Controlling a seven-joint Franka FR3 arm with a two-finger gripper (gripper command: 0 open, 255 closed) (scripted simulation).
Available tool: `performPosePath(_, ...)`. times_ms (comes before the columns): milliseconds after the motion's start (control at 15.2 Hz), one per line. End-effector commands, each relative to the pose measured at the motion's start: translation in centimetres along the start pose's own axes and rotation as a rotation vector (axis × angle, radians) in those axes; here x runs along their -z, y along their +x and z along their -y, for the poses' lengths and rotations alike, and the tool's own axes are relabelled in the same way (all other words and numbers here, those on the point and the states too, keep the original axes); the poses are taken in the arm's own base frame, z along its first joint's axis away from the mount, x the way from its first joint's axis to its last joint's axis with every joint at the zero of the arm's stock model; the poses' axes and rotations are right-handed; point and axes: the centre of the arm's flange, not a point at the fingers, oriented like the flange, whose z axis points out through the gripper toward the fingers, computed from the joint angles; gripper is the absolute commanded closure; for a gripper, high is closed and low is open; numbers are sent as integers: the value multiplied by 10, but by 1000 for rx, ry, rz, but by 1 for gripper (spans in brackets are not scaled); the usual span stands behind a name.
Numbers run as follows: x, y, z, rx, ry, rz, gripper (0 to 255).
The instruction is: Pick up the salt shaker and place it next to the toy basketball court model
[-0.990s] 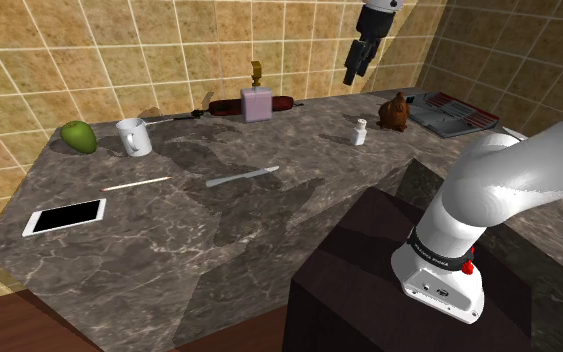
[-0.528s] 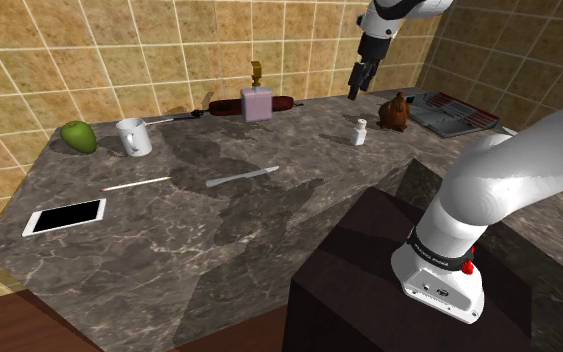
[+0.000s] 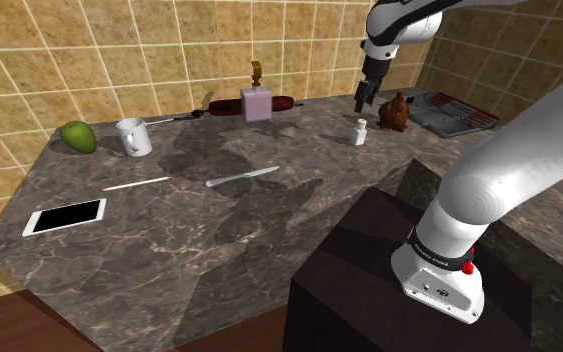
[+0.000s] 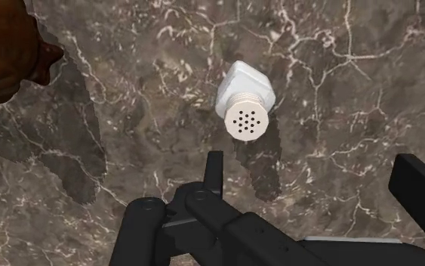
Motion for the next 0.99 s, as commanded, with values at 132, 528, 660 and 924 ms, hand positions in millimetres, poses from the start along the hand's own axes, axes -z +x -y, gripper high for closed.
performPosePath(132, -30, 0, -28, -11, -2, 20, 0)
performPosePath(528, -62, 0, -28, -11, -2, 20, 0)
performPosePath(660, -65, 0, -28, -11, -2, 20, 0)
performPosePath(924, -65, 0, -28, -11, -2, 20, 0)
